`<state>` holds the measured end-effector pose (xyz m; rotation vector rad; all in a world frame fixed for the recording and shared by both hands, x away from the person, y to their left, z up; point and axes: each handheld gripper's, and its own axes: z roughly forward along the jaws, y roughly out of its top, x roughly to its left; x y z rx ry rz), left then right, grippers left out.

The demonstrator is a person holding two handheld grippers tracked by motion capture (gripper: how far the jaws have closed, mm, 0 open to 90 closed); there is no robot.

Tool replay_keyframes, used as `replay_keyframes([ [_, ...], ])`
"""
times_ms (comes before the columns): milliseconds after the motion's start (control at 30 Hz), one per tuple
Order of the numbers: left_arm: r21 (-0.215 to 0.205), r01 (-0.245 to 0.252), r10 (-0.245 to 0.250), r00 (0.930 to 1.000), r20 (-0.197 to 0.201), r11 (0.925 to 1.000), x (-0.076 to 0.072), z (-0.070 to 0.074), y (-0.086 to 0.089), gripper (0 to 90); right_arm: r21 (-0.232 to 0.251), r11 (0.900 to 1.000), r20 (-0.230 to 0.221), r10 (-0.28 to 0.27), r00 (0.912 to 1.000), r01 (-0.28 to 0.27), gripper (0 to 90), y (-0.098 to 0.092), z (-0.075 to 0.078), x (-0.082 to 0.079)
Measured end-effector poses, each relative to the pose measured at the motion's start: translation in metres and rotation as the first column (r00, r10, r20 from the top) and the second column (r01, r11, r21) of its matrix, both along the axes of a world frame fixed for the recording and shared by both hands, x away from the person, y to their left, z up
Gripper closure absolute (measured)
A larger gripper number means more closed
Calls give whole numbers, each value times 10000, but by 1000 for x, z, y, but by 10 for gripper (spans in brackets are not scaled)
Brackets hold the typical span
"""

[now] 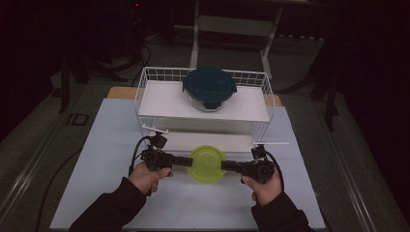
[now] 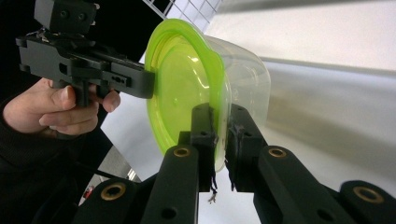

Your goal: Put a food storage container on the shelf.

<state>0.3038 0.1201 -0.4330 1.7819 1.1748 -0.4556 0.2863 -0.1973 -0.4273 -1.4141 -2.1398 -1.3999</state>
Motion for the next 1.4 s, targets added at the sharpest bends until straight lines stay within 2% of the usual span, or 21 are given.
replay_keyframes([
  [333, -238, -209, 220, 9986, 479, 9995, 6, 42, 5, 804, 220, 9998, 667, -18, 9978, 3, 822, 3, 41, 7],
  [567, -208, -459, 475, 9950, 879, 9987, 12, 76, 5, 805, 348, 9994, 971, -21, 9953, -13, 821, 3, 70, 18],
  [800, -38, -719, 717, 9866, 1466, 9974, 21, 113, 7, 805, 455, 9990, 1410, -84, 9900, 20, 818, 6, 100, 32],
  [900, -77, -835, 836, 9817, 1711, 9965, 25, 128, 7, 806, 583, 9983, 1569, -123, 9875, 31, 818, 7, 113, 39],
  [967, -198, -865, 886, 9814, 1705, 9961, 30, 137, 9, 805, 582, 9983, 1711, -153, 9851, 54, 816, 8, 122, 43],
  [1033, -239, -1042, 1068, 9771, 1838, 9943, 33, 148, 8, 807, 642, 9979, 1812, -168, 9833, 53, 816, 8, 131, 49],
  [1067, -239, -1042, 1068, 9771, 1838, 9943, 33, 148, 8, 807, 642, 9979, 1812, -168, 9833, 53, 816, 8, 131, 49],
  [1133, -359, -922, 975, 9751, 1994, 9951, 37, 158, 9, 807, 660, 9978, 1853, -225, 9824, 104, 813, 8, 142, 55],
  [1167, -464, -959, 1031, 9763, 1903, 9943, 40, 160, 9, 809, 644, 9979, 1922, -196, 9812, 73, 814, 7, 146, 58],
  [1400, -503, -1331, 1407, 9689, 2037, 9898, 60, 174, 4, 810, 694, 9968, 1940, -534, 9796, 406, 811, 7, 162, 78],
])
